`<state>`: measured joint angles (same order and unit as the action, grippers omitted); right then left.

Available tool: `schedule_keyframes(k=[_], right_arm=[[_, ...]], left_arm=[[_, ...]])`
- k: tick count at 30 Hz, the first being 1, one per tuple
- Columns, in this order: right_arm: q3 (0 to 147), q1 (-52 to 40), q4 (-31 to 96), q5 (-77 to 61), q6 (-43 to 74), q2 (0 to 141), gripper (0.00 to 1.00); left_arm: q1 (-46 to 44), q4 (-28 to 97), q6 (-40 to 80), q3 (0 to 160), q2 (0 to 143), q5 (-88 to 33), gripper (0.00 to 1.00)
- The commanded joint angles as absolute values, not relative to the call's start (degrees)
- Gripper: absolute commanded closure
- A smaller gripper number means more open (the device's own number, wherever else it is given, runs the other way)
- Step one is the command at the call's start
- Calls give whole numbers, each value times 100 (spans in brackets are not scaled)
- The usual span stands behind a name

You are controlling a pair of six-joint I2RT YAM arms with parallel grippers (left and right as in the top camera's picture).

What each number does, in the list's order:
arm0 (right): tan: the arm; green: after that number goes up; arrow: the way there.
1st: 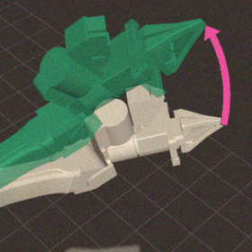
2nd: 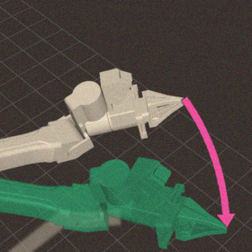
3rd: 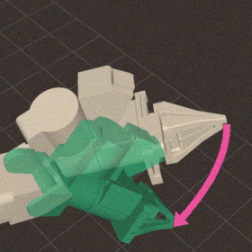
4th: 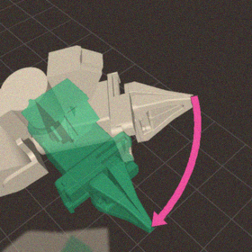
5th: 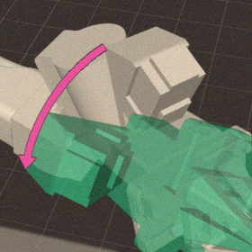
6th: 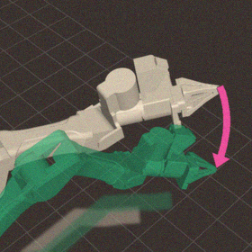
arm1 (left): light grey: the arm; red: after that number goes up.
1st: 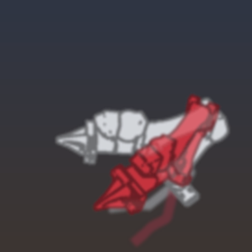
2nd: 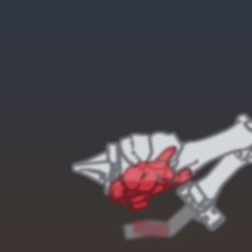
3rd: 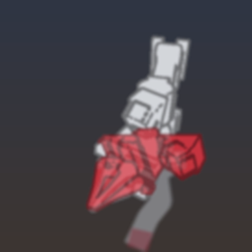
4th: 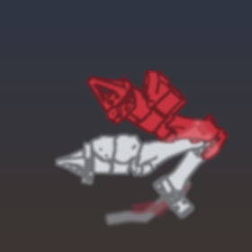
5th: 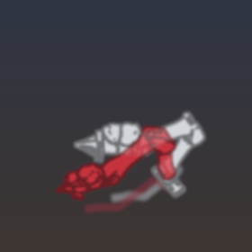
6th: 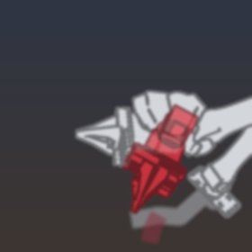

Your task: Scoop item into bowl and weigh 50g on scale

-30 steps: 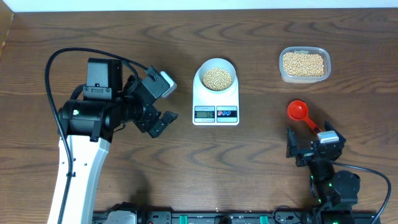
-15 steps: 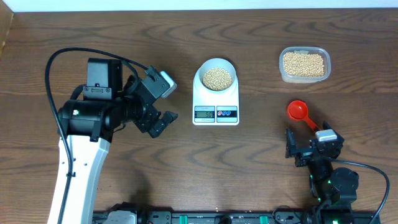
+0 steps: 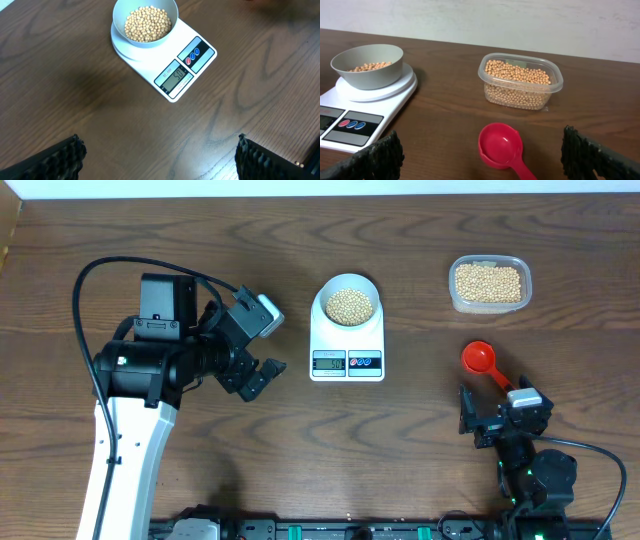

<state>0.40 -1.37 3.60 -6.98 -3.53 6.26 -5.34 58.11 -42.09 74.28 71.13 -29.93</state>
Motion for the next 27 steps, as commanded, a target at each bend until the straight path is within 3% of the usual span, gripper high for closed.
schedule_keyframes(k=[1,10,16,22,27], right_arm=[[32,-176,388,-637,-283,639,1],[32,-176,388,-635,-283,639,1],[32,-176,388,-635,-283,639,1],[32,-176,388,-635,-283,639,1],[32,-176,388,-635,-283,639,1]], left_arm=[[-510,5824,-4261,7524,7072,-3087,2],[-517,5828,-4222,7507,6989,-2899,2],[-521,5603,-3140,6987,6206,-2939,2],[-521,4007,-1343,5382,4469,-2936,2],[-521,2792,-541,3850,2947,-2936,2]])
